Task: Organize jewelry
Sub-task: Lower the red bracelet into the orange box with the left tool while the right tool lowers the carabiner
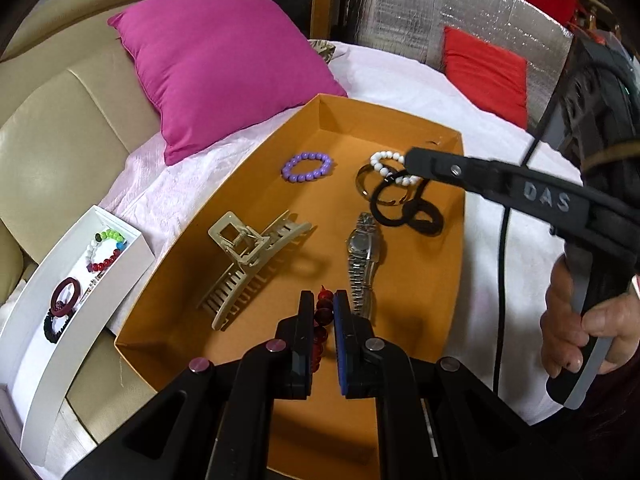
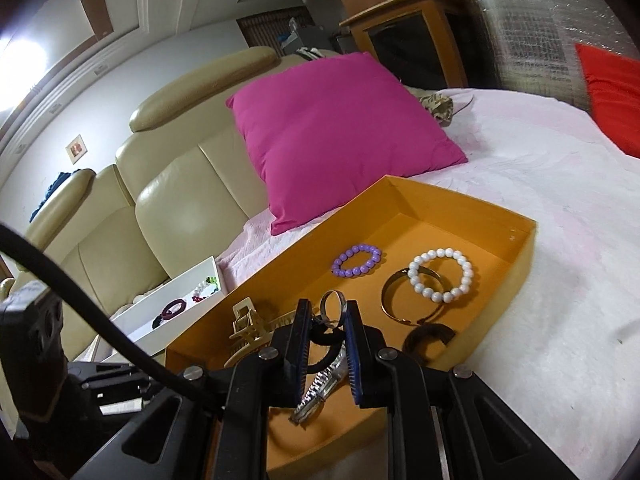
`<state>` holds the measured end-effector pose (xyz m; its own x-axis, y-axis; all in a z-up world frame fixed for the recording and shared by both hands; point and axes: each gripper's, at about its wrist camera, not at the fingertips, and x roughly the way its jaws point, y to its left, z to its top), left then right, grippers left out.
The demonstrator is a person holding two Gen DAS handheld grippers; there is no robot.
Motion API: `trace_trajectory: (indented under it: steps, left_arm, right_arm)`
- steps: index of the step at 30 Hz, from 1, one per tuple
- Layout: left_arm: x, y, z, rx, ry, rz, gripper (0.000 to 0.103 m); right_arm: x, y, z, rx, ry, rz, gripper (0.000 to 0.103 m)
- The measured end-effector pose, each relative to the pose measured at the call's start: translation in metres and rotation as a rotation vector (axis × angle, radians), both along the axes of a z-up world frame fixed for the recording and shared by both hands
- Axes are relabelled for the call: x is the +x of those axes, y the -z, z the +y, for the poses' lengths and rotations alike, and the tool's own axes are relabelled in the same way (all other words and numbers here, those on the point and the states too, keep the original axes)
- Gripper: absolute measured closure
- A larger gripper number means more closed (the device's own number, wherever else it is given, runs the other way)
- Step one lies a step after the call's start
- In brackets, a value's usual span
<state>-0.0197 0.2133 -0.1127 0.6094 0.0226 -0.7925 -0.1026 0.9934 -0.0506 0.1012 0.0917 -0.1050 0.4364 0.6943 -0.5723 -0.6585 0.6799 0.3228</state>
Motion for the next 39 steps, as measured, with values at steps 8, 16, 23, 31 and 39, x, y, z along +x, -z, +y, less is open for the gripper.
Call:
trace_trajectory:
  steps: [8,16,23,31,39]
  left_arm:
    - [0.015,0.008,0.005,0.048,-0.016,0.032,0.093]
    - [0.020,0.014,0.009,0.088,-0.030,0.042,0.093]
    - [0.022,0.016,0.004,0.135,-0.029,0.040,0.093]
    - [0.022,0.014,0.000,0.179,-0.033,0.036,0.093]
    - [0.023,0.012,-0.005,0.229,-0.041,0.034,0.093]
  right_arm:
    - [0.028,0.016,0.024,-0.035,0.002,0.076,0.085]
    - [0.039,0.026,0.035,-0.075,0.023,0.097,0.085]
    - [0.047,0.024,0.027,-0.040,0.068,0.108,0.085]
    - [0.046,0.024,0.032,-0.035,0.053,0.113,0.084]
    - [0.043,0.020,0.028,-0.010,0.056,0.100,0.052]
